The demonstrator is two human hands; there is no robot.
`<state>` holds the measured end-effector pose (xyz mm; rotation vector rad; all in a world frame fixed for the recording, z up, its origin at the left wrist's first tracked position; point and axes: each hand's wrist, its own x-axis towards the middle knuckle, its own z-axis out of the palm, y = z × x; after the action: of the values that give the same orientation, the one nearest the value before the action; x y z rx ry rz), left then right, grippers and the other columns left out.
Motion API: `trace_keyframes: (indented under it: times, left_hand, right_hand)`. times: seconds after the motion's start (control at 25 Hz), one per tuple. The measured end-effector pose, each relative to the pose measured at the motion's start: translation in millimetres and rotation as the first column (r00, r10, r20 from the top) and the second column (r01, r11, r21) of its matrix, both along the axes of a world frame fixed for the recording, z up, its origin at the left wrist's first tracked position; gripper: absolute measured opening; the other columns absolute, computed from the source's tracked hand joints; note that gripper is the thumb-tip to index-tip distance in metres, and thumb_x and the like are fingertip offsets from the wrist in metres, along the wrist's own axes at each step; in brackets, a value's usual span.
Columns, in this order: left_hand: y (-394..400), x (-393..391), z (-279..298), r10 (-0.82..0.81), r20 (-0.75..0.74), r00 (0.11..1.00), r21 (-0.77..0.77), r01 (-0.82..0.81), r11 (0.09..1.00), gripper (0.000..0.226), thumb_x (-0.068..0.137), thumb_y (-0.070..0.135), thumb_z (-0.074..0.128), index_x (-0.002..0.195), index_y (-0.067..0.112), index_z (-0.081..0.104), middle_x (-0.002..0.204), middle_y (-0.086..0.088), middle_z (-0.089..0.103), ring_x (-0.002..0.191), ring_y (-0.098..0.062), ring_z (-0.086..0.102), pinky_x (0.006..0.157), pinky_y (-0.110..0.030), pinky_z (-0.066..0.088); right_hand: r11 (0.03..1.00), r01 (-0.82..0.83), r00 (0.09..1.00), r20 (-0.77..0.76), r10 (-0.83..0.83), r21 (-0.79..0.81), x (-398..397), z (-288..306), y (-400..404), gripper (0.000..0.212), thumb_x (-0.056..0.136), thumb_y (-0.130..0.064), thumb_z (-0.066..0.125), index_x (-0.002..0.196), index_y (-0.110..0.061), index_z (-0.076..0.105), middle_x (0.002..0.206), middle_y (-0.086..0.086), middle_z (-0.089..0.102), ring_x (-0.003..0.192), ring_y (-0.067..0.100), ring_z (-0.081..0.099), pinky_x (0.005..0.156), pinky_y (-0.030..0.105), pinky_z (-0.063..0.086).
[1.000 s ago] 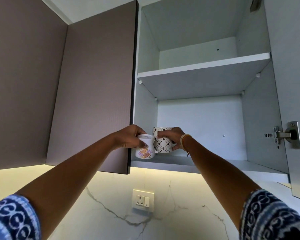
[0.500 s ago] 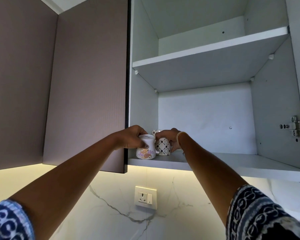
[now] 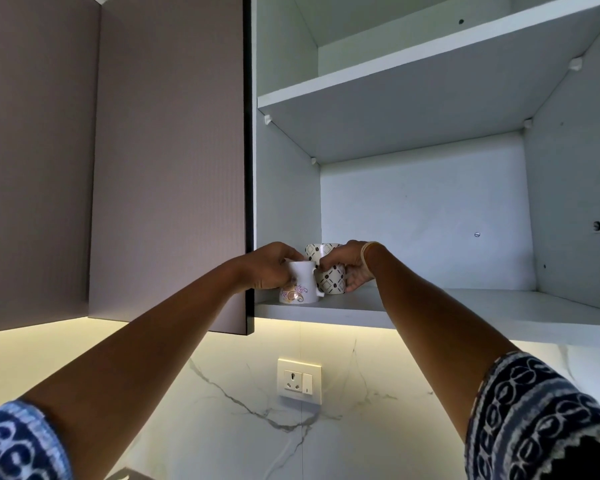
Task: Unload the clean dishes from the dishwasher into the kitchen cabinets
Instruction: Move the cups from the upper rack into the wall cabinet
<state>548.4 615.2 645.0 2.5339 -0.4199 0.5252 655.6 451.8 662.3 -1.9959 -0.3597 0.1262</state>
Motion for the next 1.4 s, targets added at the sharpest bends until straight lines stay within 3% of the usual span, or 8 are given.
trace_keyframes:
  times: [0.16,0.28,0.44,0.64,0.84,1.04,1.24,1.4]
  left_hand:
    - [-6.2,1.0,-14.8,0.099,0.105,0.990,-0.042,-0.095,0.995,0.052,0.076,0.011,0.075,0.124,0.010,0.056,0.112,-0.007,0.064,0.094,-0.024,0.064,0.079,-0.030,0.053]
    - [-12.4,3.4,-20.4,0.180,0.151,0.972,-0.043,-0.175,0.984,0.064,0.076,0.014,0.076,0.131,0.017,0.044,0.112,-0.004,0.055,0.089,-0.021,0.059,0.067,-0.025,0.050]
    - [-16.6,5.4,-25.9,0.258,0.146,0.955,-0.159,-0.235,0.959,0.064,0.077,0.012,0.075,0.132,0.016,0.041,0.111,-0.009,0.056,0.086,-0.021,0.056,0.056,-0.020,0.046]
    - [-20.3,5.6,-45.7,0.300,0.219,0.928,-0.242,-0.247,0.938,0.052,0.082,0.015,0.069,0.129,0.017,0.044,0.110,-0.016,0.062,0.084,-0.023,0.056,0.067,-0.024,0.042]
    - [-30.7,-1.4,-55.2,0.362,0.312,0.878,-0.315,-0.264,0.912,0.055,0.079,0.017,0.072,0.130,0.017,0.051,0.115,-0.017,0.064,0.101,-0.032,0.061,0.085,-0.036,0.052]
    - [-35.3,-3.3,-54.1,0.383,0.292,0.876,-0.303,-0.295,0.906,0.051,0.087,0.014,0.063,0.136,0.019,0.048,0.121,-0.017,0.063,0.104,-0.030,0.060,0.089,-0.035,0.050]
    - [-34.1,-4.0,-54.2,0.313,0.193,0.930,-0.314,-0.244,0.918,0.063,0.094,0.009,0.046,0.150,0.029,0.023,0.133,-0.020,0.052,0.113,-0.034,0.057,0.098,-0.040,0.048]
    - [-48.3,-32.6,-86.5,0.375,0.353,0.857,-0.238,-0.305,0.922,0.058,0.096,0.018,0.046,0.149,0.013,0.021,0.137,-0.018,0.047,0.122,-0.033,0.050,0.099,-0.044,0.045]
  right_hand:
    - [0.999,-0.029,1.000,-0.006,0.029,-0.033,4.7,-2.7,1.9,0.036,0.078,0.002,0.069,0.112,-0.004,0.056,0.108,0.020,0.068,0.100,0.033,0.066,0.095,0.051,0.049]
    - [0.999,-0.037,0.999,0.035,0.038,-0.016,2.9,-4.2,2.5,0.027,0.080,0.002,0.071,0.100,-0.004,0.054,0.085,0.015,0.066,0.075,0.026,0.065,0.080,0.045,0.055]
    - [0.998,-0.052,0.998,0.033,0.051,0.027,-0.4,-6.6,5.3,0.028,0.079,-0.001,0.074,0.097,-0.005,0.054,0.082,0.013,0.065,0.073,0.024,0.063,0.086,0.044,0.052]
    - [0.999,-0.007,0.999,0.050,0.009,-0.035,-6.9,-12.6,4.5,0.022,0.084,-0.008,0.071,0.101,-0.006,0.056,0.082,0.010,0.062,0.079,0.022,0.061,0.081,0.036,0.051]
    - [0.972,0.134,0.980,0.171,-0.101,-0.193,-17.8,-20.4,-6.6,0.047,0.081,-0.008,0.070,0.125,-0.006,0.054,0.093,0.009,0.053,0.093,0.023,0.054,0.079,0.027,0.051]
    - [0.796,0.336,0.912,0.386,-0.140,-0.504,-46.0,-27.9,-34.3,0.053,0.082,-0.033,0.068,0.122,-0.005,0.048,0.109,0.013,0.058,0.100,0.029,0.058,0.080,0.032,0.045]
    - [0.786,0.360,0.891,0.434,-0.132,-0.502,-64.1,-40.6,-56.7,0.056,0.084,-0.036,0.065,0.126,-0.003,0.048,0.130,0.017,0.055,0.116,0.032,0.054,0.088,0.033,0.042]
    - [0.725,0.422,0.837,0.541,-0.081,-0.544,-101.9,-53.9,-59.5,0.064,0.093,-0.050,0.046,0.139,-0.006,0.037,0.143,0.016,0.047,0.129,0.033,0.047,0.104,0.039,0.039]
